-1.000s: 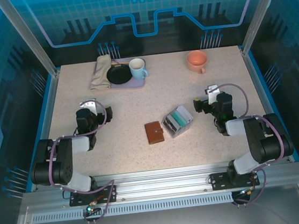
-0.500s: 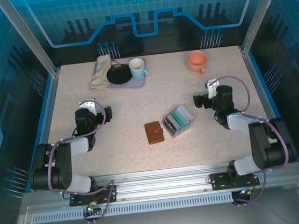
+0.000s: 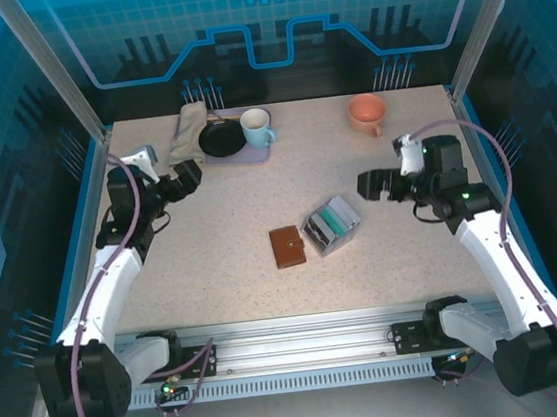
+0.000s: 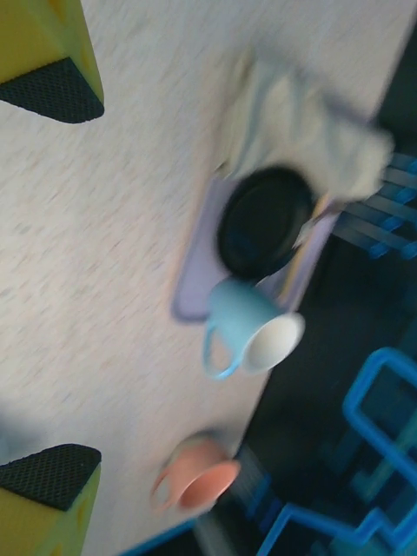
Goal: Put the credit cards into the card holder
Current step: Move the storage box to the center of the table.
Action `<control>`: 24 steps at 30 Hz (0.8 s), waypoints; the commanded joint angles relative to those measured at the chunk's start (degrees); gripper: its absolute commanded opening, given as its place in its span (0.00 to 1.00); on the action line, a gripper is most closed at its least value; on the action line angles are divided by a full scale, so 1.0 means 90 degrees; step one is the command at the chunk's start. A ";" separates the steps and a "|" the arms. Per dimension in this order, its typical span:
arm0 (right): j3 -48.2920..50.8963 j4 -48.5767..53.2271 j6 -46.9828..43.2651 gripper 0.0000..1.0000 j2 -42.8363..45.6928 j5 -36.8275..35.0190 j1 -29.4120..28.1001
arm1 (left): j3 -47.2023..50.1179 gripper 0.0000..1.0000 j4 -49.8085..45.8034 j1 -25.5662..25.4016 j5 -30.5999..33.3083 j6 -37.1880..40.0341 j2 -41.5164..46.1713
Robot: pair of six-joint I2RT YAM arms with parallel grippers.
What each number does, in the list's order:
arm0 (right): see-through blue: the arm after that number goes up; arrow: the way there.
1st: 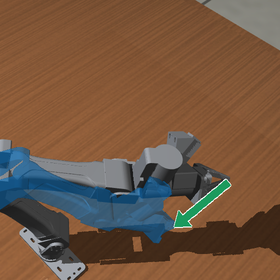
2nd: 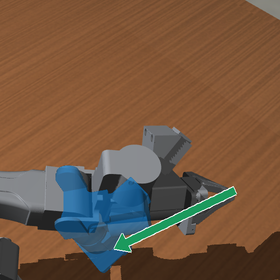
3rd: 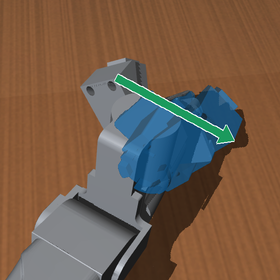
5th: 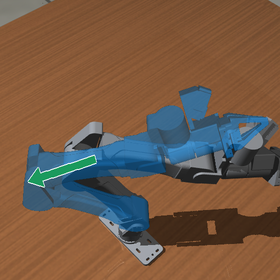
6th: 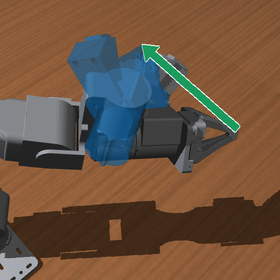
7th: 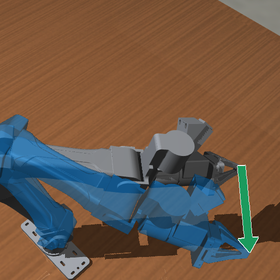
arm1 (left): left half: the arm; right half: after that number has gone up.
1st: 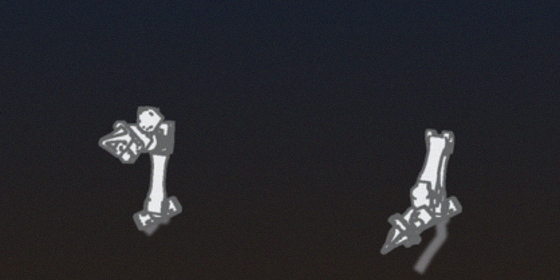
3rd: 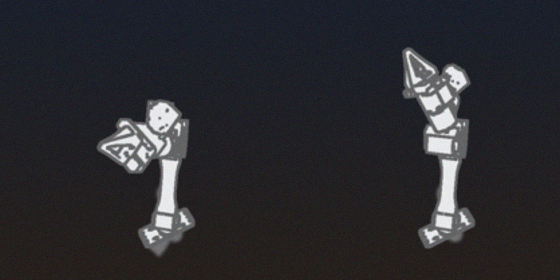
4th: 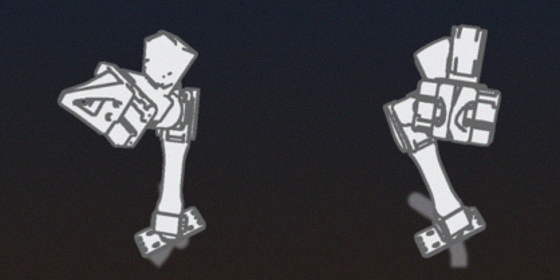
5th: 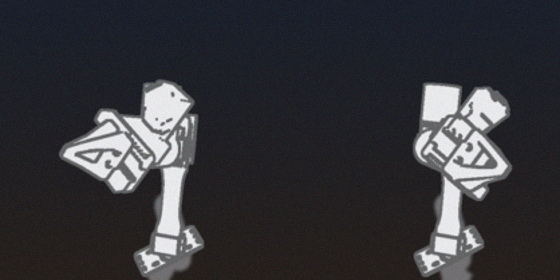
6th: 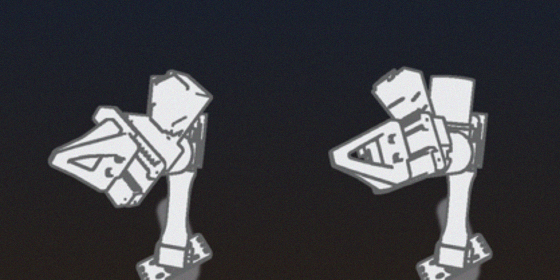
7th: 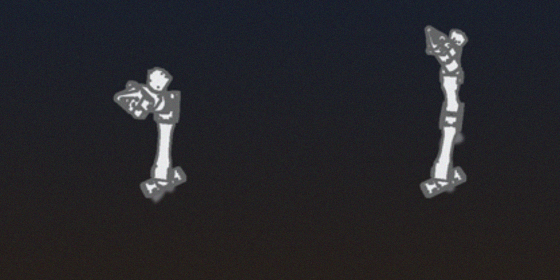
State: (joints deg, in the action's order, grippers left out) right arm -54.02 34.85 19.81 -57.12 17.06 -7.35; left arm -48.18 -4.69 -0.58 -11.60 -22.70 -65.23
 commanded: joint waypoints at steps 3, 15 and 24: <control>0.0884 0.0966 0.1034 1.00 0.0442 0.0610 -0.0883 | -0.0334 0.99 -0.1820 -0.1113 -0.1080 -0.0248 -0.0567; 0.1764 -0.1057 0.2288 0.96 -0.0823 -0.0231 -0.3240 | -0.0342 0.91 -0.2167 -0.2741 -0.0362 -0.0741 -0.1576; 0.0792 -0.1563 0.1903 0.99 -0.2584 -0.0499 -0.3092 | -0.0378 0.91 -0.2189 -0.2833 -0.0114 -0.1097 -0.1895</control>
State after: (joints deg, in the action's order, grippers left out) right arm -43.20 23.83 38.11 -77.87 14.17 -35.62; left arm -49.47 -22.52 -25.69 -13.76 -30.63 -81.30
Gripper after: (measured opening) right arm 0.992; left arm 0.912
